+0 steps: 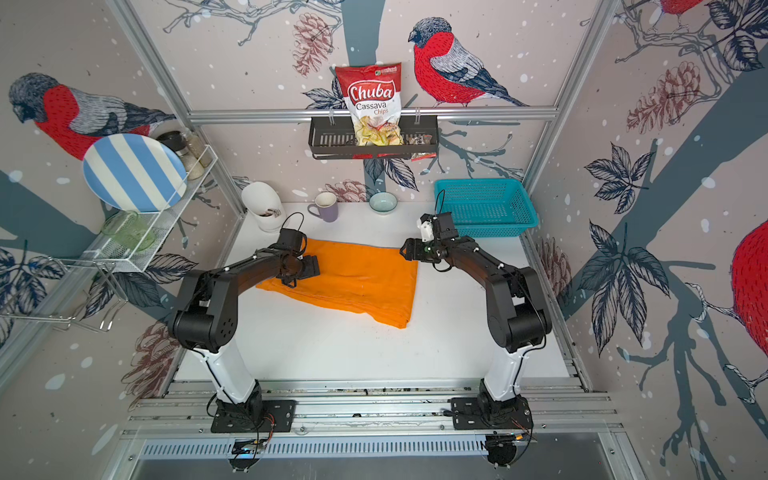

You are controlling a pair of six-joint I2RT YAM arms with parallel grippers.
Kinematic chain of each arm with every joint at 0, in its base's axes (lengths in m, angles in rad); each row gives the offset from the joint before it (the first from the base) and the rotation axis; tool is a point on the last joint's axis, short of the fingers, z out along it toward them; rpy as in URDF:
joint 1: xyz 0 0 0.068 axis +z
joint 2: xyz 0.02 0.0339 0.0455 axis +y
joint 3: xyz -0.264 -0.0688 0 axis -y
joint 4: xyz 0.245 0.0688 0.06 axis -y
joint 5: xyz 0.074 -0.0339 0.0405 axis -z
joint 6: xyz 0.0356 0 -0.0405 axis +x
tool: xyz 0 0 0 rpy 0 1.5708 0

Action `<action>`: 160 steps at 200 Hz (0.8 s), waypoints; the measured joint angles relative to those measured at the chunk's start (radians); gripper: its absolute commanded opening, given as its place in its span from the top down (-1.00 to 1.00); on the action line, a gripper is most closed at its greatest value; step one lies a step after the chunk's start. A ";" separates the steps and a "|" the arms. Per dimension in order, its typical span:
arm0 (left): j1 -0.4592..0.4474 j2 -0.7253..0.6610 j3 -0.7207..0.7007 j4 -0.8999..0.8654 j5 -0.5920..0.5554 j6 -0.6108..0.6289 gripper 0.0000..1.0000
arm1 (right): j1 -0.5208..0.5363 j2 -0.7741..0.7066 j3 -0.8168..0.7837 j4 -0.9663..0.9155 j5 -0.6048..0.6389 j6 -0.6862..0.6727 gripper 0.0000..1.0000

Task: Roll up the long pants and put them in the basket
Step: Fold the long pant at the center of the board.

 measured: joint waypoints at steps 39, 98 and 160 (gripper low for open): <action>-0.131 -0.150 -0.044 -0.008 -0.067 -0.085 -0.79 | 0.023 0.163 0.175 -0.028 -0.008 -0.057 -0.61; -0.296 -0.395 -0.336 0.033 -0.069 -0.322 -0.86 | 0.064 0.301 0.343 -0.052 0.016 -0.181 -0.73; -0.290 -0.379 -0.469 0.306 0.102 -0.471 -0.90 | 0.065 0.418 0.438 -0.099 0.001 -0.238 -0.67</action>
